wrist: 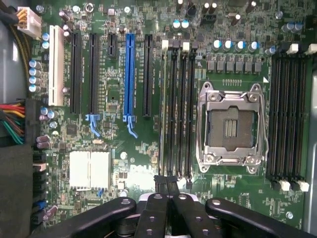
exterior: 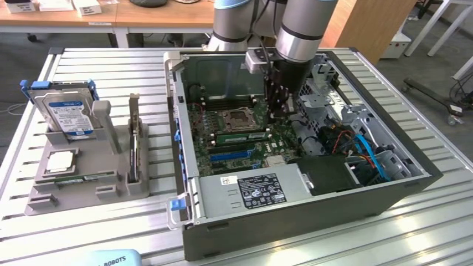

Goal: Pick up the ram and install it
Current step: 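Press down the ram until it locks into place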

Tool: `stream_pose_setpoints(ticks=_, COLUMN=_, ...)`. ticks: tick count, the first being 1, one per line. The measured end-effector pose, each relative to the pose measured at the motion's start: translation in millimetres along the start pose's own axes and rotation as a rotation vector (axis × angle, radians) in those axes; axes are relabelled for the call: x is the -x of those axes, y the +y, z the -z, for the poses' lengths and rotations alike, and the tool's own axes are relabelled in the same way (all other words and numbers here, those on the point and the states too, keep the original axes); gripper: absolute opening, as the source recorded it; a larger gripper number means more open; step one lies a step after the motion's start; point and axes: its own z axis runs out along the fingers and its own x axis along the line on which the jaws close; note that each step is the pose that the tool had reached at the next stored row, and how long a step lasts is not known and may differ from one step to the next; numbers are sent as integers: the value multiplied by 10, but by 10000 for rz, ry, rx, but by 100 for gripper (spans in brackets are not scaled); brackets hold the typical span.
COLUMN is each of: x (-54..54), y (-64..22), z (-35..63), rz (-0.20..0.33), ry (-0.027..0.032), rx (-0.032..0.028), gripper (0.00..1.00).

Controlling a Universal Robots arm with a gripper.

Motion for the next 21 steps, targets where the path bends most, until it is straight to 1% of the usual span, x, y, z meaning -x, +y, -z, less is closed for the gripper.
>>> stream_pose_setpoints(ticks=3, x=1, y=71, z=-2, rz=1, ry=-1, rx=0, gripper=10)
stream_pose_setpoints(ticks=6, x=3, y=161, z=-5, rz=-1, ry=0, rx=0, gripper=10)
stream_pose_setpoints(ticks=16, x=10, y=507, z=-15, rz=0, ry=-1, rx=-1, gripper=10)
stream_pose_setpoints(ticks=21, x=11, y=658, z=-19, rz=-1, ry=-1, rx=-1, gripper=10)
